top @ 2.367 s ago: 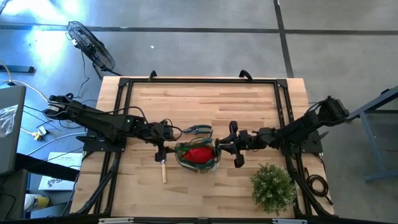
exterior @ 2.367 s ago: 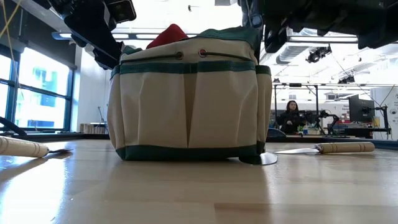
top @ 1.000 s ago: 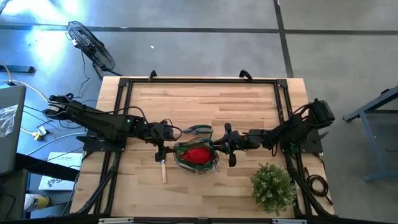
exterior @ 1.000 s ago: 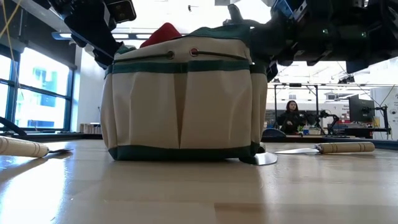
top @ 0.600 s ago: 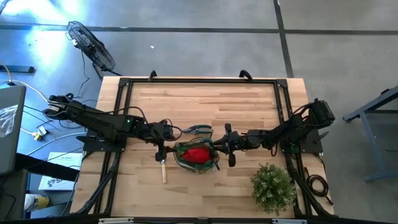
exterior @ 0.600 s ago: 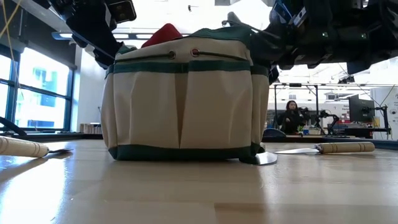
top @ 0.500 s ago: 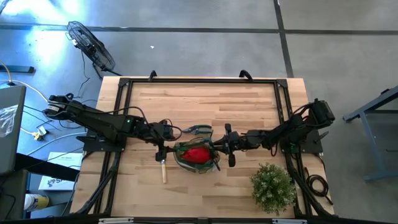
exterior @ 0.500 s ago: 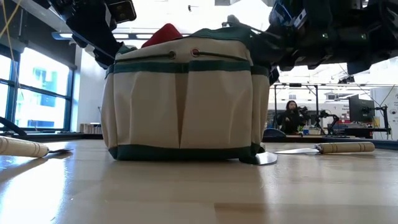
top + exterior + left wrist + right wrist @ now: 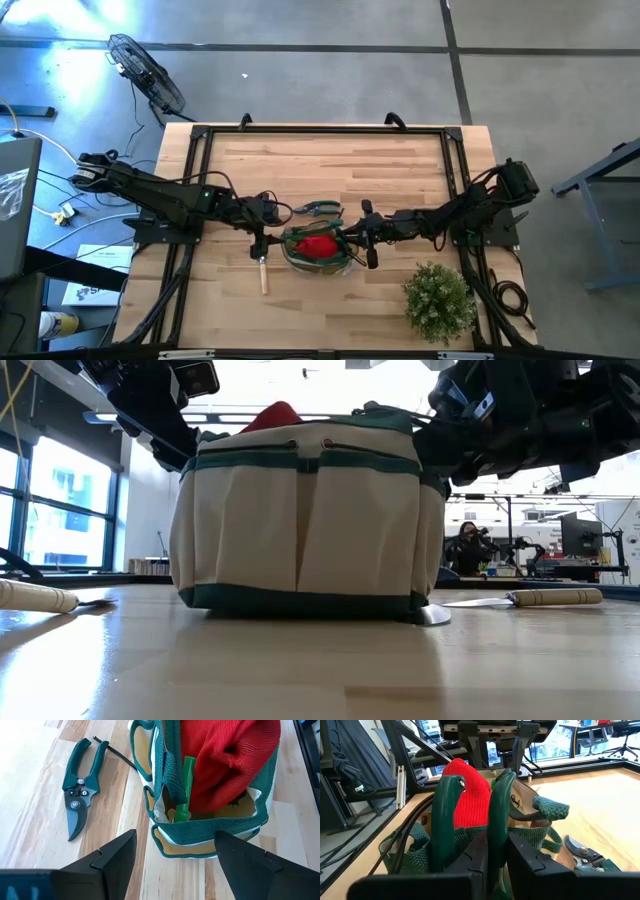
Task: Pick & Place Garden tools in Gardening bag
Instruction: Put the right green shear scissors into the green gardening bag
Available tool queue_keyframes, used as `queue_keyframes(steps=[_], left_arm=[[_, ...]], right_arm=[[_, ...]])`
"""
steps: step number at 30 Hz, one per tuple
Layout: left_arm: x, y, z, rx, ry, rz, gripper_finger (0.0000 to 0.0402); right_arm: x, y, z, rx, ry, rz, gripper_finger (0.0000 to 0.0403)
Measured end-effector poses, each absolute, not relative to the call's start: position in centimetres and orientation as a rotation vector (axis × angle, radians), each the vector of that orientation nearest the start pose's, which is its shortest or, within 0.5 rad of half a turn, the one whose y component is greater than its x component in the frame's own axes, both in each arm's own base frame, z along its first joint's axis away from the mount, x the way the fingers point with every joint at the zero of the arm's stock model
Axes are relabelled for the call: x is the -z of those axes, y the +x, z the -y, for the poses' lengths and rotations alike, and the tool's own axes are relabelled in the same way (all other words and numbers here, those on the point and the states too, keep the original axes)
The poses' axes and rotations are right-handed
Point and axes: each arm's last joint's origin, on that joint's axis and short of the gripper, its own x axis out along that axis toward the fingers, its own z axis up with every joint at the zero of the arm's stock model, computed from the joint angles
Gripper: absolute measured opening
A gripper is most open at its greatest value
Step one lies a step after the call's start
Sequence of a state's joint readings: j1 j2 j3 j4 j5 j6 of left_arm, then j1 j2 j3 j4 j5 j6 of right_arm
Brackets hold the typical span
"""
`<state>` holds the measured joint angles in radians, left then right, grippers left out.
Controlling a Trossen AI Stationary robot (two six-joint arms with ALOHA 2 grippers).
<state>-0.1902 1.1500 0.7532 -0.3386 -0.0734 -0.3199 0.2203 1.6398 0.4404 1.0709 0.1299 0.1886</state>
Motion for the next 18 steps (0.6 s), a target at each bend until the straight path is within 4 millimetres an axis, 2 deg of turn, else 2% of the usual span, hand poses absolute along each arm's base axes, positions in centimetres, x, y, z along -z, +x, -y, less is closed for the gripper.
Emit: queue_keyframes(steps=[5, 11, 18], left_arm=[[-24.03, 22.92, 4.19, -0.006, -0.209, -0.739, 0.0260], [-24.03, 22.92, 4.20, -0.006, -0.209, -0.739, 0.0260], [-24.03, 22.91, 4.21, -0.003, -0.210, -0.740, 0.0260]], right_arm=[[-14.76, 27.27, -5.73, -0.078, 0.167, -0.139, 0.0036], [-14.47, 27.17, -5.73, -0.081, 0.179, -0.163, 0.0077], [-14.51, 27.19, -5.73, -0.081, 0.179, -0.159, 0.0087]])
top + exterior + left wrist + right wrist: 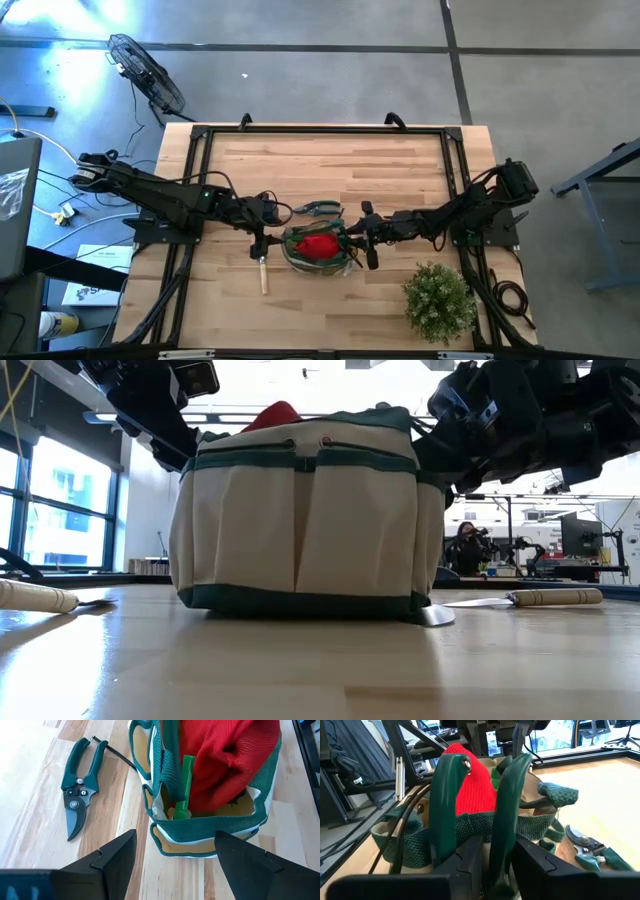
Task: Pick & Place Garden tools in Gardening bag
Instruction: Put the right green shear scissors into the green gardening bag
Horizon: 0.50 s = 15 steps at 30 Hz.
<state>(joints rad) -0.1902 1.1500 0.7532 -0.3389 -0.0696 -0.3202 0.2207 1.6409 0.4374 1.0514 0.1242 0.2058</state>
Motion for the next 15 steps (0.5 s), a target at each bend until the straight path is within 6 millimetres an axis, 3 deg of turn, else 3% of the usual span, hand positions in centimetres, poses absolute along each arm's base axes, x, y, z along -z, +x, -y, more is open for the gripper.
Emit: queue_keyframes(steps=[7, 15], left_arm=[[-24.03, 22.91, 4.20, -0.003, -0.210, -0.740, 0.0260], [-24.03, 22.91, 4.20, -0.003, -0.210, -0.740, 0.0260]], right_arm=[[-14.53, 27.19, -5.73, -0.080, 0.188, -0.158, 0.0117], [-14.57, 27.20, -5.74, -0.081, 0.223, -0.156, 0.0197]])
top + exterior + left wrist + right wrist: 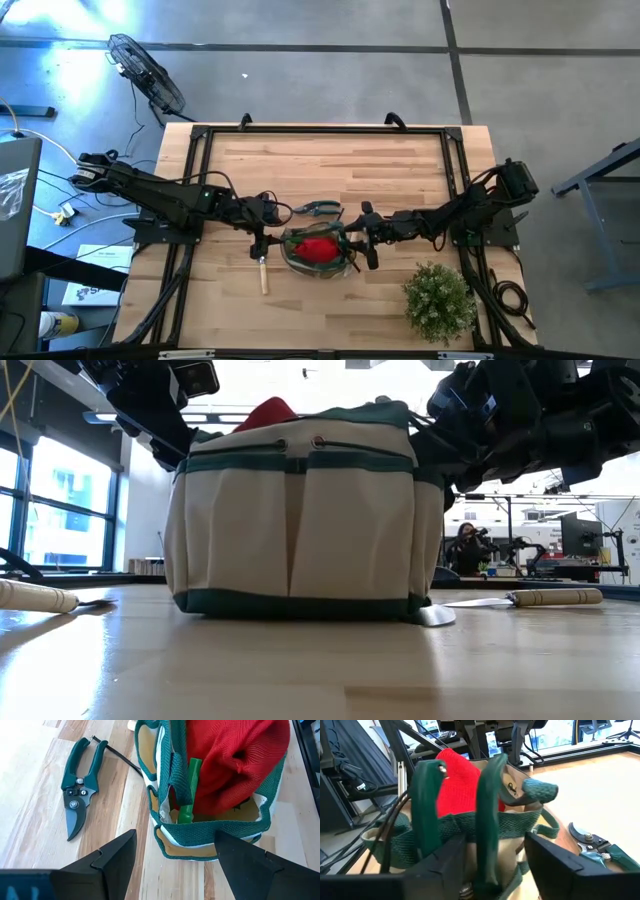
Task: Pick & Place Garden tools in Gardening bag
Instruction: Put the right green shear scissors into the green gardening bag, then put the green shear scissors into the green gardening bag
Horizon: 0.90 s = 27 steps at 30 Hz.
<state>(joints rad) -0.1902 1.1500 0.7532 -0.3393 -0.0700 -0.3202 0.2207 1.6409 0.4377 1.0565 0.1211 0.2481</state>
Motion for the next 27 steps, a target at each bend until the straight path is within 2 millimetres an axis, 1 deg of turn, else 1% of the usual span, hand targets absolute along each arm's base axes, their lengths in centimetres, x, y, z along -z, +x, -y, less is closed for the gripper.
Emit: queue_keyframes(steps=[4, 7, 15, 20, 23, 27], left_arm=[[-24.0, 22.9, 4.2, -0.003, -0.210, -0.740, 0.0260], [-24.0, 22.9, 4.2, -0.004, -0.210, -0.741, 0.0260], [-24.0, 22.9, 4.3, 0.027, -0.225, -0.752, 0.0260], [-24.0, 22.9, 4.3, 0.025, -0.232, -0.752, 0.0260], [-24.0, 22.9, 4.3, 0.025, -0.232, -0.753, 0.0260], [-24.0, 22.9, 4.3, 0.024, -0.232, -0.752, 0.0260]], right_arm=[[-14.6, 27.2, -5.7, -0.082, 0.217, -0.156, 0.0231], [-14.6, 27.2, -5.7, -0.078, 0.215, -0.156, 0.0243], [-14.5, 27.2, -5.7, -0.075, 0.215, -0.166, 0.0241], [-14.6, 26.7, -5.6, -0.056, 0.241, -0.257, 0.0240], [-15.4, 26.2, -5.5, -0.051, 0.244, -0.279, 0.0240], [-17.3, 25.6, -5.4, -0.061, 0.261, -0.219, 0.0240]])
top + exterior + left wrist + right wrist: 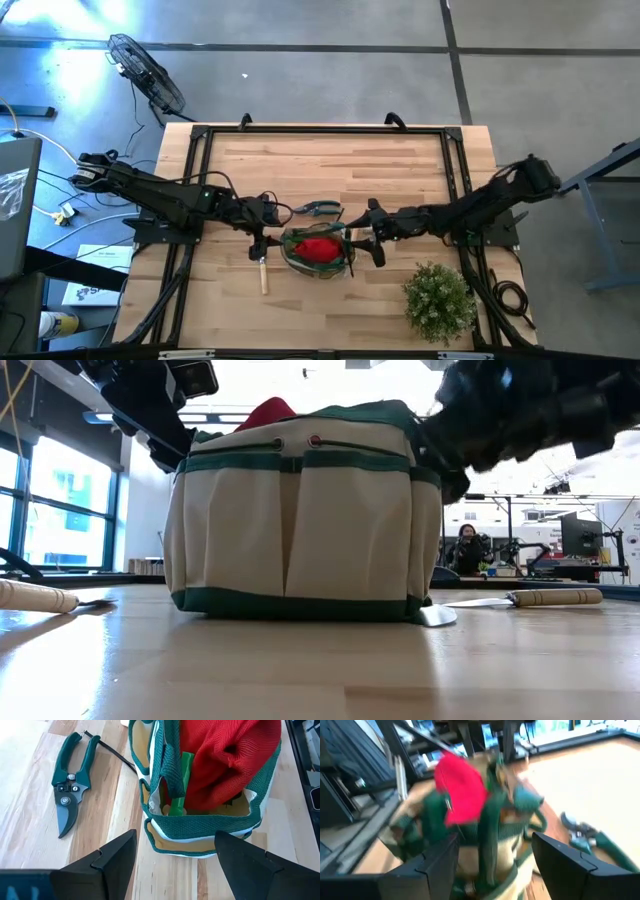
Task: Pick & Place Garden tools in Gardening bag
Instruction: Put the green shear scissors into the green gardening bag
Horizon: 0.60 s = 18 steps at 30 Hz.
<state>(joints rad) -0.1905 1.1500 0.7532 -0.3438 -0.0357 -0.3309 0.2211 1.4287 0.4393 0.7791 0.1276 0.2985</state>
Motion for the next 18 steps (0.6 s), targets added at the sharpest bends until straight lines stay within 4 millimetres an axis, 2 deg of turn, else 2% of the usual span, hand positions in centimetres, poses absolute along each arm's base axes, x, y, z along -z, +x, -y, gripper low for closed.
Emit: queue_keyframes(steps=[3, 9, 18], left_arm=[[-24.0, 22.9, 4.3, 0.024, -0.232, -0.752, 0.0260], [-23.9, 22.8, 4.3, 0.022, -0.230, -0.762, 0.0260], [-24.2, 21.8, 4.1, 0.020, -0.214, -0.794, 0.0260]], right_arm=[[-18.6, 24.9, -5.2, -0.064, 0.252, -0.205, 0.0240], [-19.8, 23.3, -4.7, -0.003, 0.252, -0.258, 0.0240], [-20.2, 22.7, -4.6, 0.008, 0.289, -0.277, 0.0240]])
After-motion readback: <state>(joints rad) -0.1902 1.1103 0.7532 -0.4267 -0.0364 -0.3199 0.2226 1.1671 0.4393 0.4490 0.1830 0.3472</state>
